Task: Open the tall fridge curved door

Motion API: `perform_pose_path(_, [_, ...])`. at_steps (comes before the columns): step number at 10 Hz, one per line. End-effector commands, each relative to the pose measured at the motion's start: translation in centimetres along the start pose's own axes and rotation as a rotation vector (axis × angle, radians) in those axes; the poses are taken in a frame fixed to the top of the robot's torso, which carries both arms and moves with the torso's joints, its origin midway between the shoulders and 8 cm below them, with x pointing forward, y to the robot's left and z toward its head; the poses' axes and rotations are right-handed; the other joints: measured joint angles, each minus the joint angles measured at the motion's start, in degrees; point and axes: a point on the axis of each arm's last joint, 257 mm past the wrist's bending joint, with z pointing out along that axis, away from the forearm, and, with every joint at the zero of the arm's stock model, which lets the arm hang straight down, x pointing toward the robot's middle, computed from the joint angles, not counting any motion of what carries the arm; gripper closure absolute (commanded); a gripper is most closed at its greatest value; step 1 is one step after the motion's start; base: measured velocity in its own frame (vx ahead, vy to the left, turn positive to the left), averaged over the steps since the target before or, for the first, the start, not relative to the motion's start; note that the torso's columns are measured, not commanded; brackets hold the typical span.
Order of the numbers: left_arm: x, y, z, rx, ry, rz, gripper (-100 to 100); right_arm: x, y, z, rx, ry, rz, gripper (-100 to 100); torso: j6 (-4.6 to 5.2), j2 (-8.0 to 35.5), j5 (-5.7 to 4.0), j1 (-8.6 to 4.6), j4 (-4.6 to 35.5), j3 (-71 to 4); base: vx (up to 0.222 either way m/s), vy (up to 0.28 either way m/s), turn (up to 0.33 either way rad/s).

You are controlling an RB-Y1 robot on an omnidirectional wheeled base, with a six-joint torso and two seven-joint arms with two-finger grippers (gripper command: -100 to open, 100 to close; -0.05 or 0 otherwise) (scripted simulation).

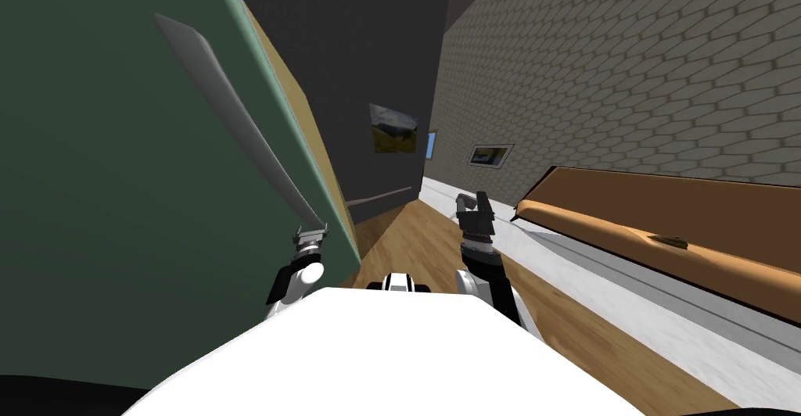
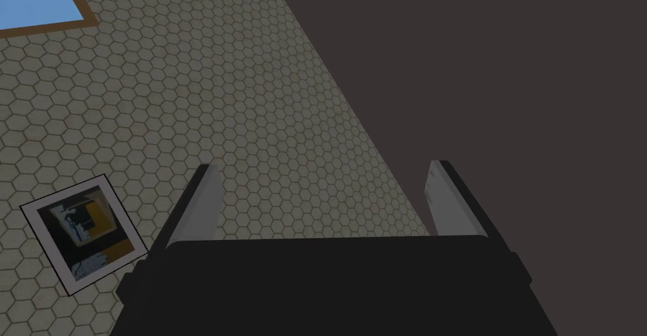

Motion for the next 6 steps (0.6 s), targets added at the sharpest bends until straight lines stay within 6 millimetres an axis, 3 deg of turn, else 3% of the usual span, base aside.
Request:
perform_pose_path(1, [0.2,-0.5,0.1,0.001,0.002,-0.001,-100,0.0,0.0,0.0,0.0,0.0,0.0,0,-0.03,-0.07,0.05,0.17,0.01,-0.01,0.052,0.006,0.01])
perform_pose_path(2, [0.3,-0.5,0.1,-0.001,0.002,-0.001,100,0.0,0.0,0.0,0.0,0.0,0.0,0,-0.02,-0.09,0.05,0.1,-0.02,-0.04,0.009,-0.003,-0.018])
perform_pose_path(3, [0.8,0.5,0.0,-0.026,0.013,-0.006,100,0.0,0.0,0.0,0.0,0.0,0.0,0,-0.11,-0.09,-0.04,0.01,0.0,-0.05,-0.14,0.024,-0.071])
perform_pose_path(6, [1.9,2.2,-0.2,-0.07,0.037,-0.012,100,0.0,0.0,0.0,0.0,0.0,0.0,0,-0.23,0.26,-0.05,-0.15,0.05,0.19,-0.333,0.019,-0.12])
